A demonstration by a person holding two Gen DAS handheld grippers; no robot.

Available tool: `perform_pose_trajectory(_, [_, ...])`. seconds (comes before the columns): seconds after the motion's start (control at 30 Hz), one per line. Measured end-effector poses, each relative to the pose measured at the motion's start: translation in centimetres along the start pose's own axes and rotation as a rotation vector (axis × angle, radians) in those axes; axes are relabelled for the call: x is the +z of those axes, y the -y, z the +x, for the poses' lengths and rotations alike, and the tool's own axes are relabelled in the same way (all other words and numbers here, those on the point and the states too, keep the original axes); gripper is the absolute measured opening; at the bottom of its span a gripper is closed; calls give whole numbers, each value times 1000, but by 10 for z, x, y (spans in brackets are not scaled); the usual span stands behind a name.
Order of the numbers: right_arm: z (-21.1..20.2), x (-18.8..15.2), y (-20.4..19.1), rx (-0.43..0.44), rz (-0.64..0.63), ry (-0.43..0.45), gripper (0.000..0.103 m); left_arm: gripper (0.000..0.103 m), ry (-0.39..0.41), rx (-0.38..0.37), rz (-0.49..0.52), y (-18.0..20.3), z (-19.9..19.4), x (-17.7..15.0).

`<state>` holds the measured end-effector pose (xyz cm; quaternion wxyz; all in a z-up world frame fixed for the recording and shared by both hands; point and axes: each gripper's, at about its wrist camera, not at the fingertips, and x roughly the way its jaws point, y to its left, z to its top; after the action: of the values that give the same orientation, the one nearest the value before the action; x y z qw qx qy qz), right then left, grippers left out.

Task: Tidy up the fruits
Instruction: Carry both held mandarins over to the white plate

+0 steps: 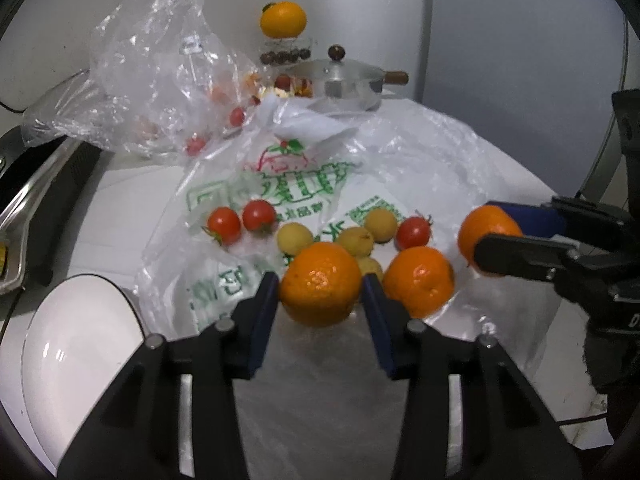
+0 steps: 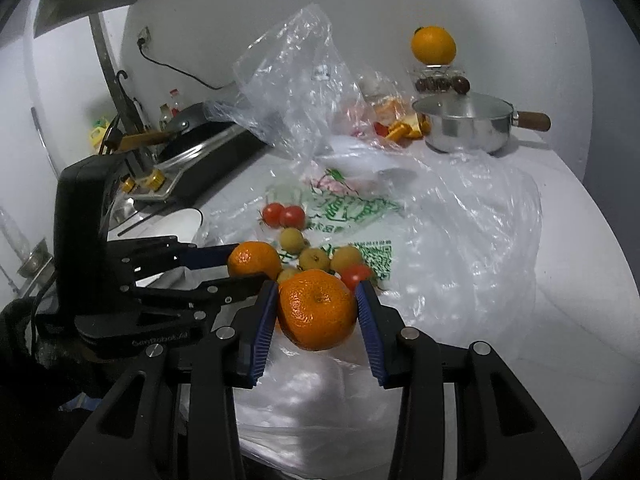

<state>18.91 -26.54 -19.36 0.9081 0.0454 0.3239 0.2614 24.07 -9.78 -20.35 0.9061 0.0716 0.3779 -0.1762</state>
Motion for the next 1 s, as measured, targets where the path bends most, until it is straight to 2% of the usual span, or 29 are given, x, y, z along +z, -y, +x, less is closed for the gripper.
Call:
perform_pose_trajectory(0.3, [-3,11,-15,-31,-31,21,42,44,75,-58,-49,-9,-28,3])
perform_pose_trajectory(0.53, [7,12,-24,-57,-40,-8,42,44,83,-83,-68,-18,-38,1])
perform_pose_trajectory(0.77, [18,5,-34,-65,-54,-42,42,45,6,-68,-5,-13,-24,-14])
perform_pose_trajectory(0.9, [16,4,-33,-78,-53,-45,42,45,45,-74,36,-6,-31,-13])
perform_pose_trajectory(0.93, [15,3,-33,-82,-52,-44,42,47,62,-62,59,-2,-33,-12])
perform_pose_trajectory(0.97, [14,3,-32,-85,-50,-43,42,53,68,-53,77,1,-34,-11])
perform_pose_trajectory(1.0, [12,3,-31,-87,-48,-42,42,54,74,-49,99,5,-34,-10])
